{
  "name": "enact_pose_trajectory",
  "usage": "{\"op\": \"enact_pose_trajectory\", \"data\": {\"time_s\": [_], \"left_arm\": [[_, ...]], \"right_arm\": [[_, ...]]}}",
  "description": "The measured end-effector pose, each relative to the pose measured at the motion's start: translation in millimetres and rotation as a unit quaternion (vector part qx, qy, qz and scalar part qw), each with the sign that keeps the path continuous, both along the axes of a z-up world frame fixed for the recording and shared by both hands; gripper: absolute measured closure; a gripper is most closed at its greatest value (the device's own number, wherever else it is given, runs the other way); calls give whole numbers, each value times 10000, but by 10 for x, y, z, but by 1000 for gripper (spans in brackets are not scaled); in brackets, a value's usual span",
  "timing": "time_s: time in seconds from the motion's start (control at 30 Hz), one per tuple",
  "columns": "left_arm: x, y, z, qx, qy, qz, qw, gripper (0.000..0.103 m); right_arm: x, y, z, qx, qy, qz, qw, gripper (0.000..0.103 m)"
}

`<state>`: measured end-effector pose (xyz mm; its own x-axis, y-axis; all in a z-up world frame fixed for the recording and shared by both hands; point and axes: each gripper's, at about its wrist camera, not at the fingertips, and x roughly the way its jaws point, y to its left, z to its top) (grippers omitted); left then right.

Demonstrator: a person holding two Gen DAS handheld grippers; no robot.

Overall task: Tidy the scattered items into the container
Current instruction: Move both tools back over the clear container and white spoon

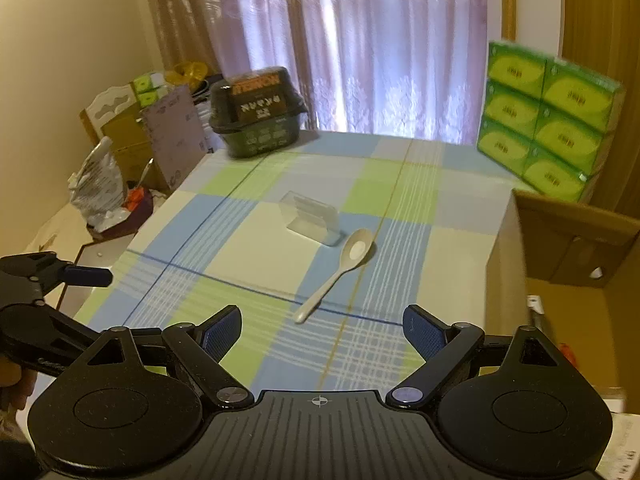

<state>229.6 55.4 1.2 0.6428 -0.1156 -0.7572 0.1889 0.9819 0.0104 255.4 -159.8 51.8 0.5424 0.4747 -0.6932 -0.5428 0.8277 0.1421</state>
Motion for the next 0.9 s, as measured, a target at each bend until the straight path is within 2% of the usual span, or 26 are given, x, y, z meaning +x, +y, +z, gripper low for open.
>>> {"op": "enact_pose_trajectory", "data": {"time_s": [0.37,0.6,0.63,0.7,0.9], "left_arm": [[737,43,-232,50,-170,-135,9998,2],[1146,18,-462,93,-158,-266,9995,2],[1191,16,-491,82,-168,-294,9994,2],[1278,16,-548,56,-220,-342,9992,2],[1461,56,-739,105,-307,-396,9987,2]], "right_arm": [[775,167,-473,130,298,-363,9988,11],[1144,297,-695,15,402,-324,9987,11],[1184,320,-728,15,422,-318,9986,12],[1274,356,-805,38,495,-304,9983,23],[1447,490,-1033,0,556,-282,9981,23]]}}
